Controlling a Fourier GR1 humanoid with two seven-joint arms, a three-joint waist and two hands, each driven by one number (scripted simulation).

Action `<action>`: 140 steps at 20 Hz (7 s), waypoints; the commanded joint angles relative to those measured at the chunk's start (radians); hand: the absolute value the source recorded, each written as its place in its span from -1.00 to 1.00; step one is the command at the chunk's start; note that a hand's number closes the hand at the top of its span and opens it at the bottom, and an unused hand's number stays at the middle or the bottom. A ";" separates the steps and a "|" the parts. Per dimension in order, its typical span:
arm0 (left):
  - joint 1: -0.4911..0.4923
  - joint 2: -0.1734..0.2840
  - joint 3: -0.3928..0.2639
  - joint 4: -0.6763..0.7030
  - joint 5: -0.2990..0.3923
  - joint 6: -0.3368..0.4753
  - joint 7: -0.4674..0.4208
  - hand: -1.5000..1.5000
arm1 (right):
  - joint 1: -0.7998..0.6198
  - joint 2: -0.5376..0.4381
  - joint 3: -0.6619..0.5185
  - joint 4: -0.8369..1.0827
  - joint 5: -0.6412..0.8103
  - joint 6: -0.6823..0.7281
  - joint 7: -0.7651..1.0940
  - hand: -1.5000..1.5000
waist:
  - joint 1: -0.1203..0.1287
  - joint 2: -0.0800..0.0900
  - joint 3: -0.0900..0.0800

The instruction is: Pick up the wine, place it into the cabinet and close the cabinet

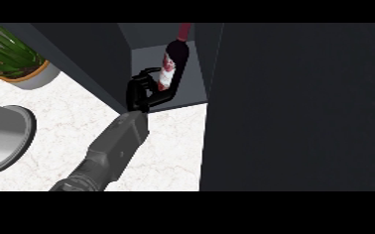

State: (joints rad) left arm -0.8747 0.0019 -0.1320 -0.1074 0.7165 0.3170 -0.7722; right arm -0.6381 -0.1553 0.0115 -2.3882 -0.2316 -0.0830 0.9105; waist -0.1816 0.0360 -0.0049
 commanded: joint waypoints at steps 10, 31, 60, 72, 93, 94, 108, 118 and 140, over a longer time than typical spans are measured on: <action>-0.051 -0.002 -0.059 -0.039 0.040 0.084 0.018 1.00 | 0.021 0.004 -0.005 0.003 -0.023 0.018 -0.018 -1.00 | -0.003 0.005 0.001; -0.265 -0.002 -0.033 0.019 0.105 0.181 0.177 1.00 | 0.092 -0.022 -0.056 -0.030 -0.066 0.067 -0.036 -1.00 | 0.018 0.014 0.004; -0.220 0.127 -0.240 0.107 -0.128 0.390 0.238 -1.00 | 0.076 -0.007 -0.056 -0.007 -0.046 0.078 -0.078 -1.00 | 0.008 0.041 0.001; -0.212 0.163 -0.220 0.106 -0.109 0.331 0.257 -1.00 | 0.079 -0.001 -0.039 -0.025 -0.040 0.073 -0.065 -1.00 | 0.019 0.034 0.000; -0.241 0.129 -0.133 -0.104 -0.034 -0.235 0.060 -1.00 | 0.052 -0.045 -0.083 -0.023 -0.032 0.028 0.005 -1.00 | 0.139 -0.028 0.003; -0.225 0.115 -0.128 -0.109 -0.031 -0.265 0.049 -1.00 | 0.081 -0.028 -0.067 -0.040 -0.014 0.017 -0.002 -1.00 | 0.144 -0.028 0.003; -0.105 -0.001 -0.234 -0.486 -0.117 -0.147 0.236 -1.00 | 0.070 -0.032 -0.016 -0.005 0.070 -0.045 0.009 -1.00 | 0.204 -0.049 0.005; 0.161 -0.002 -0.448 -1.060 -0.153 0.139 0.450 -1.00 | 0.026 -0.075 -0.054 -0.021 0.014 -0.045 0.058 -1.00 | 0.203 -0.049 0.005; 0.778 0.235 -0.762 -1.840 -0.221 0.311 0.482 1.00 | 0.016 -0.082 0.004 -0.054 0.071 -0.081 0.098 -1.00 | 0.189 -0.040 0.004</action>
State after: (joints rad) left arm -0.2001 0.1371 -0.8670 -1.8187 0.4825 0.6920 -0.2986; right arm -0.6285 -0.2462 0.0066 -2.4272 -0.1515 -0.1548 0.9881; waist 0.0047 -0.0047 -0.0004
